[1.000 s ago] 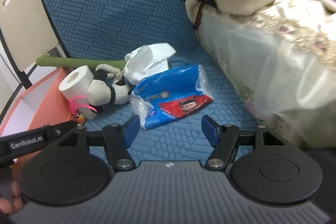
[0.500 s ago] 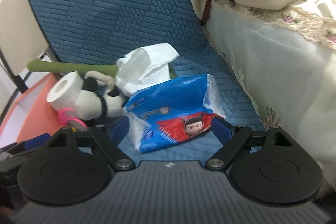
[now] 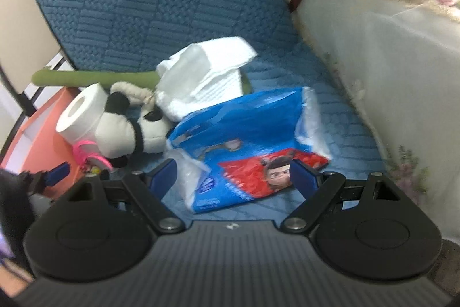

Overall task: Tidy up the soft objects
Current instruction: 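Grasp the blue wet-wipe pack with the right tool while the left grasps the pink feather toy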

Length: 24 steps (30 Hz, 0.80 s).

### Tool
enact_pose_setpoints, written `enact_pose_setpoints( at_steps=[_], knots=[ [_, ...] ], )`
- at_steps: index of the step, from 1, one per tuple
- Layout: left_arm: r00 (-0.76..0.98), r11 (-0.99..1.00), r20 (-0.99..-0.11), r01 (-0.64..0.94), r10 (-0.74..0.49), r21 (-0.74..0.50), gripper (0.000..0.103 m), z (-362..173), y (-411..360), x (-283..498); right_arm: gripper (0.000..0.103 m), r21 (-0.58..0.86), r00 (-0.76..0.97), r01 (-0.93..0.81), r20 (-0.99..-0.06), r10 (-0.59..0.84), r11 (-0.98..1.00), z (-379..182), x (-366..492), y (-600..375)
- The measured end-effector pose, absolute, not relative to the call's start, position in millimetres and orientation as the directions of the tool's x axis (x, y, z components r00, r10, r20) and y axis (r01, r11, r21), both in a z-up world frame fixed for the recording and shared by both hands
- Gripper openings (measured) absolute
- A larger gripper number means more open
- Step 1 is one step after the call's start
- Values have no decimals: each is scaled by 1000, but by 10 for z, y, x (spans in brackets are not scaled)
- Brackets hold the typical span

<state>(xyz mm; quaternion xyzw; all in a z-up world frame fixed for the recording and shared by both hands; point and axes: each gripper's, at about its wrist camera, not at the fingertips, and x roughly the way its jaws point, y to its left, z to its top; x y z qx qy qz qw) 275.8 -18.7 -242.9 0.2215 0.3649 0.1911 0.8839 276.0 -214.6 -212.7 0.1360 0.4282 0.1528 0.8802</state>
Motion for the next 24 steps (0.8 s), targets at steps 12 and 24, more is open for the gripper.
enact_pose_setpoints(
  at_steps=[12,24],
  knots=[
    [625,805,-570,-168,534,569,30,-2628,4,3007,87,399,588,-124,-709,391,909,-2148,2797,-2198],
    [695,886,-581,-186,424,424,29,-2344,-73,2709,87,362,606,-225,-675,421,905,-2096,2737,-2060]
  ],
)
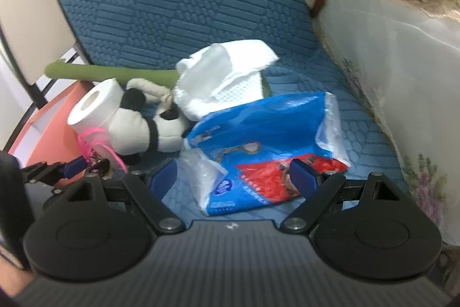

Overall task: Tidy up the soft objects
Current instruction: 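Grasp the blue wet-wipe pack with the right tool while the left grasps the pink feather toy, then lift the wipe pack and feather toy and carry them over the box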

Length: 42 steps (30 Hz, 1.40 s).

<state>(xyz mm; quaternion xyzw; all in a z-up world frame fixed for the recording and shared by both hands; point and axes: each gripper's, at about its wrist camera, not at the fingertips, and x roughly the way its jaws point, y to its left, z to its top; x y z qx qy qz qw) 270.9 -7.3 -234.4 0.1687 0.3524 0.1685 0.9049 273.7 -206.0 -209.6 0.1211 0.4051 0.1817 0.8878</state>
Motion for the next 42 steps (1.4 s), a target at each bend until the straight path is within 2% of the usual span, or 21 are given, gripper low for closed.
enact_pose_setpoints(
  at_steps=[4,7,13,16,18,21,24,26,31,42],
  knots=[
    [702,924,-612,-193,364,329,29,-2209,-127,2567,86,361,595,-275,-664,452,891,-2111,2770,-1960],
    [703,936,-625,-191,341,296,29,-2141,-160,2497,78,361,574,-288,-676,462,887,-2161,2831,-1877],
    [687,949,-655,-212,316,235,29,-2065,-144,2394,78,358,558,-298,-687,466,885,-2242,2921,-1785],
    [678,955,-673,-232,295,185,29,-2021,-90,2357,70,325,555,-319,-697,454,890,-2266,2936,-1706],
    [679,955,-672,-237,294,178,29,-1999,-81,2326,69,288,553,-342,-708,440,894,-2267,2933,-1642],
    [679,957,-675,-240,286,164,29,-1954,-72,2288,58,202,561,-360,-733,384,911,-2301,2903,-1580],
    [674,963,-692,-240,258,125,29,-1895,-61,2250,50,197,564,-352,-736,376,915,-2292,2891,-1607],
    [676,966,-696,-235,242,109,29,-1860,-75,2220,33,200,557,-357,-739,380,912,-2280,2885,-1619],
    [688,972,-692,-215,218,92,29,-1791,-128,2154,20,205,542,-358,-749,382,911,-2230,2862,-1624],
    [688,977,-714,-212,134,-20,29,-1645,-36,1983,15,243,567,-353,-712,413,903,-1977,2666,-1748]
  ],
)
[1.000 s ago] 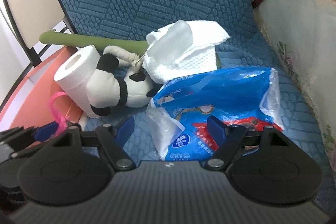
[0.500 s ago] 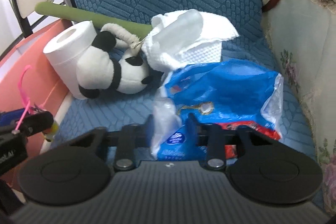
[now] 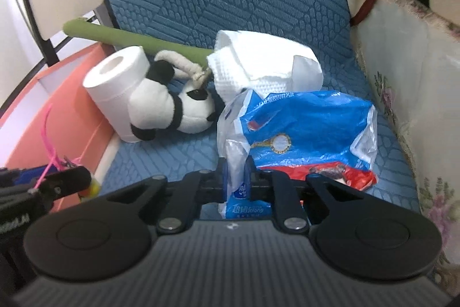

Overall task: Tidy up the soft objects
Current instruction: 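Lift the wipe pack and feather toy and carry them over the box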

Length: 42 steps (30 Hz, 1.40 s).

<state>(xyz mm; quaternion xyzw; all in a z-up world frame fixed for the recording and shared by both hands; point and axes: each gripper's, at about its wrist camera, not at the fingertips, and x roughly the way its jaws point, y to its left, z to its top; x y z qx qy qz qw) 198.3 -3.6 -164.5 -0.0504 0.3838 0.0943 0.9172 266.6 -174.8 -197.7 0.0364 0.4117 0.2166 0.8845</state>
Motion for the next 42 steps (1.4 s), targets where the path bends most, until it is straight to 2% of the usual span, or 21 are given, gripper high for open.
enact_pose_setpoints(
  at_steps=[6,29,42],
  knots=[
    [684,975,-725,-207,85,-81,29,-1593,54,1850,15,230,582,-355,-704,406,906,-1825,2418,-1794],
    [681,979,-729,-100,-64,-180,29,-1299,66,1531,15,276,558,-250,-742,371,928,-1414,1637,-1932],
    [727,976,-679,-60,-100,-208,30,-723,318,1679,15,273,640,-307,-650,410,912,-737,1756,-1677]
  ],
)
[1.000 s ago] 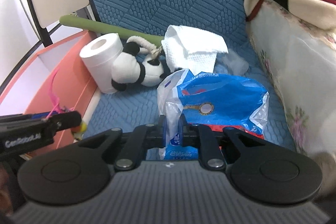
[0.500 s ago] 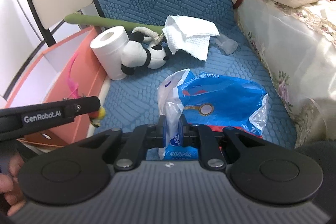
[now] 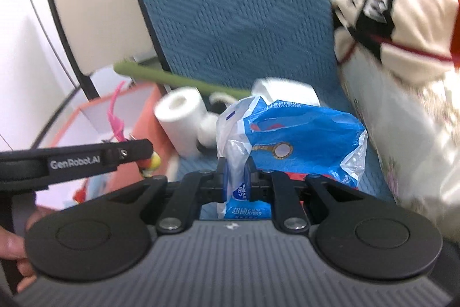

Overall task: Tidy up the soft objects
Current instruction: 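Lift the wipe pack and feather toy and carry them over the box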

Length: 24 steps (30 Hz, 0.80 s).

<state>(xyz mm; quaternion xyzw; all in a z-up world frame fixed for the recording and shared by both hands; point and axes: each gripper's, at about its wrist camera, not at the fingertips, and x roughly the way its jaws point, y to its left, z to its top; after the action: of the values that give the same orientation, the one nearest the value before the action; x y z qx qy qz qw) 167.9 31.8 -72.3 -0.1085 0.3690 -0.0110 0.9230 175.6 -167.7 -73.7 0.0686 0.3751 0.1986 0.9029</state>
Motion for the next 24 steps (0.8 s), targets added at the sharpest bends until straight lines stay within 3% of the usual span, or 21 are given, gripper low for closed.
enact_pose_setpoints(
  at_steps=[6,16,24],
  knots=[
    [762,962,-637,-74,-116,-264,30,-416,629,1731,15,292,671,-362,-578,465,885,-380,1841,-1436],
    [819,958,-573,-138,-33,-252,30,37,1320,1620,15,277,689,-468,-481,543,839,92,1866,-790],
    [832,944,-555,-195,16,-266,30,183,1928,1406,15,253,659,-554,-449,604,793,287,1782,-180]
  ],
)
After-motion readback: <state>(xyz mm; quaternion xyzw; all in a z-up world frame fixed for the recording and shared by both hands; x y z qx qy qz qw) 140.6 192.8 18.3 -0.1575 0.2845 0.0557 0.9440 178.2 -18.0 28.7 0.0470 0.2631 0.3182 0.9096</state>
